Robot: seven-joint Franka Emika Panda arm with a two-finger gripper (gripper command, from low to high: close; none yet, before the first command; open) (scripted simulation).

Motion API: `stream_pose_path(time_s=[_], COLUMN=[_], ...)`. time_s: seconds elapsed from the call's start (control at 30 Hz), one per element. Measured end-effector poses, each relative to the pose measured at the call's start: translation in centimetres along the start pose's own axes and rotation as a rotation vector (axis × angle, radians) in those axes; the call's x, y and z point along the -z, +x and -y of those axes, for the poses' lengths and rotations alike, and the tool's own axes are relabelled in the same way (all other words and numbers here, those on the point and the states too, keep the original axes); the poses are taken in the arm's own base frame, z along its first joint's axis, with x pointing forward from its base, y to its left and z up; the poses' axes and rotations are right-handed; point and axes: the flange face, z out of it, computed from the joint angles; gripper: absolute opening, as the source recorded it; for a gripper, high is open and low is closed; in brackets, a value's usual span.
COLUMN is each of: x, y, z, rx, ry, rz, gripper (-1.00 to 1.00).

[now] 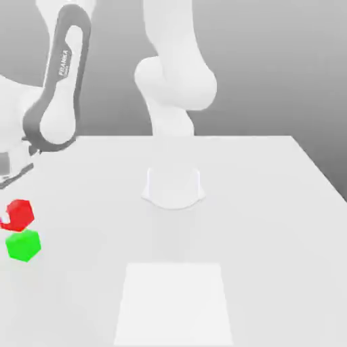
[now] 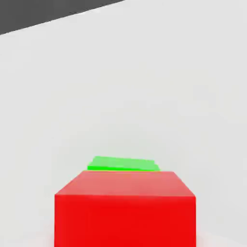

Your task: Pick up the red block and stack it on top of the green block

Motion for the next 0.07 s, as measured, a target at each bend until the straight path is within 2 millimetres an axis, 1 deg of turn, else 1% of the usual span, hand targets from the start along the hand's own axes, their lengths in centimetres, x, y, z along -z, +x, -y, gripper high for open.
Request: stream_pose_path(time_s=[0.07], x=[0.0], y=[0.0], z=[0.0], rx=[0.0], ry=[0.0], rz=[0.0], gripper=[1.0])
